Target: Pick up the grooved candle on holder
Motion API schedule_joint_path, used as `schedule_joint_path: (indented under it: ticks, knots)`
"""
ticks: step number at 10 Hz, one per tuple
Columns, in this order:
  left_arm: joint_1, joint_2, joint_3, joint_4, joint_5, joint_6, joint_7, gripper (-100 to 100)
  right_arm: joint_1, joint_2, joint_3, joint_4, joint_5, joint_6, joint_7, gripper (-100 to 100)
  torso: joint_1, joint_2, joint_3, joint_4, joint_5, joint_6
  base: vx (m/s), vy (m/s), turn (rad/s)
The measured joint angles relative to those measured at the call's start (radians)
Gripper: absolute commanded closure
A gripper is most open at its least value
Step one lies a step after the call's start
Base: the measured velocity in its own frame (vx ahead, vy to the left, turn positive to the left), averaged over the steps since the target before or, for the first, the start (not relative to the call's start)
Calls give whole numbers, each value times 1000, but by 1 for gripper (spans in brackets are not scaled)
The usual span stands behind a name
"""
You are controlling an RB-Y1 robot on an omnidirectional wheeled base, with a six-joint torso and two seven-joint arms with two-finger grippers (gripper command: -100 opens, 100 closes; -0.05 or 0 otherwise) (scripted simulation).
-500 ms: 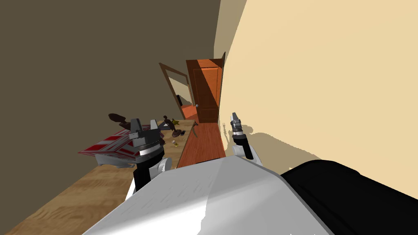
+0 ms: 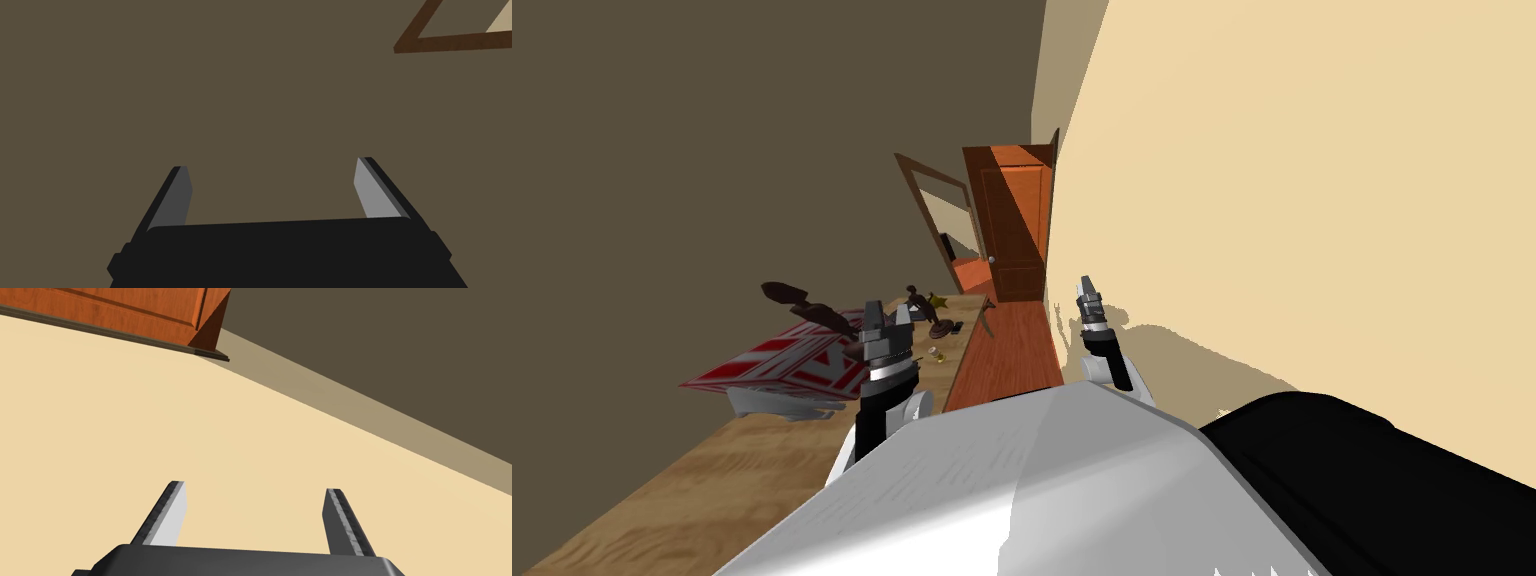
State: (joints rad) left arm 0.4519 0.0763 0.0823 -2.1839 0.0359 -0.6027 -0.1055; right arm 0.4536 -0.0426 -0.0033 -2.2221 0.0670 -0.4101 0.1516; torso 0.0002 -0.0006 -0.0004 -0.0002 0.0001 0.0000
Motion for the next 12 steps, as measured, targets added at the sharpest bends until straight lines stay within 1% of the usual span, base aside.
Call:
schedule_joint_path:
  ticks: [2, 4, 5, 6, 7, 9, 10, 11, 12]
  knots:
    - [3, 20, -4, 64, -3, -23, -41, -100, 0, 0, 0, 0, 0, 0, 0, 0, 0, 0, 0, 0, 0, 0, 5, -4, -23]
    - [6, 39, 1, 121, -1, -41, -61, -100, 0, 0, 0, 0, 0, 0, 0, 0, 0, 0, 0, 0, 0, 0, 2, -2, -9]
    - [1, 41, -2, 149, -3, -48, -73, -100, 0, 0, 0, 0, 0, 0, 0, 0, 0, 0, 0, 0, 0, 0, 6, -5, -18]
    - [5, 51, -1, 175, -2, -57, -85, -100, 0, 0, 0, 0, 0, 0, 0, 0, 0, 0, 0, 0, 0, 0, 0, 0, 0]
    - [9, 56, 0, 190, -2, -61, -93, -100, 0, 0, 0, 0, 0, 0, 0, 0, 0, 0, 0, 0, 0, 0, 6, -5, -13]
    - [11, 72, 2, 247, -1, -87, -113, -100, 0, 0, 0, 0, 0, 0, 0, 0, 0, 0, 0, 0, 0, 0, 3, -2, -4]
    - [3, 80, 2, 278, -2, -95, -127, -100, 0, 0, 0, 0, 0, 0, 0, 0, 0, 0, 0, 0, 0, 0, 7, -2, -10]
    - [9, 88, 4, 299, 0, -101, -134, -100, 0, 0, 0, 0, 0, 0, 0, 0, 0, 0, 0, 0, 0, 0, 12, -2, -12]
    - [5, 96, 4, 327, -1, -112, -148, -100, 0, 0, 0, 0, 0, 0, 0, 0, 0, 0, 0, 0, 0, 0, 12, -2, -6]
